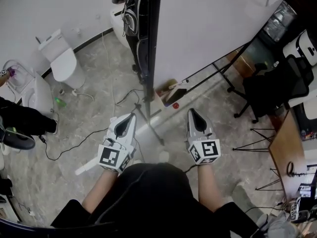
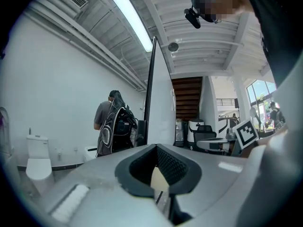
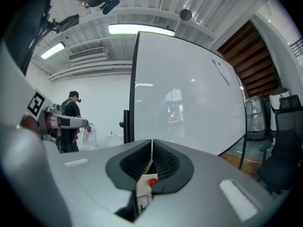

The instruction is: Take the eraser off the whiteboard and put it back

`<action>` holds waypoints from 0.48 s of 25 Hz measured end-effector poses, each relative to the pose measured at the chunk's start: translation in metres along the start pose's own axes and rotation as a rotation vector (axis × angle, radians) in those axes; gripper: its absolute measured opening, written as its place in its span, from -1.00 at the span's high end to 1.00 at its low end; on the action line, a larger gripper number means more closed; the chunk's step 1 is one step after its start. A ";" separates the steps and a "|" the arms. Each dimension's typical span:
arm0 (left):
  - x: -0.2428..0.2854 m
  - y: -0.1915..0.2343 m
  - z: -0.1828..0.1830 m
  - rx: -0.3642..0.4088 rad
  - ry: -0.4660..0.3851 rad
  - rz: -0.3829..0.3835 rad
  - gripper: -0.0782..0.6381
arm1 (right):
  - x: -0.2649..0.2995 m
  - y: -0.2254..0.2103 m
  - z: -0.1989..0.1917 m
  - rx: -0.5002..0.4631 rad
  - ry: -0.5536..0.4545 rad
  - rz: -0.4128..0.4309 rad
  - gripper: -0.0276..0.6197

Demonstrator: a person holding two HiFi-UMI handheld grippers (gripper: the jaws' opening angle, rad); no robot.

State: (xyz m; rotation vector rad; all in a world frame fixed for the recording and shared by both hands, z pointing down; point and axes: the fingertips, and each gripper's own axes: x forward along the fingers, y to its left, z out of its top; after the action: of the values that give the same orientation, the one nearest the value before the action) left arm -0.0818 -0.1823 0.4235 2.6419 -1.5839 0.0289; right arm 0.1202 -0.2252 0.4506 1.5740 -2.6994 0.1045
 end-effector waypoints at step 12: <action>0.014 -0.022 0.001 0.010 -0.001 -0.086 0.77 | -0.053 0.010 0.026 0.014 -0.041 -0.039 0.89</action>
State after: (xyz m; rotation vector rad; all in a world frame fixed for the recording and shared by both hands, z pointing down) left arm -0.0558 -0.1841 0.4220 2.7157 -1.4723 0.0312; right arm 0.1379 -0.1762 0.4218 1.6495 -2.7026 0.0919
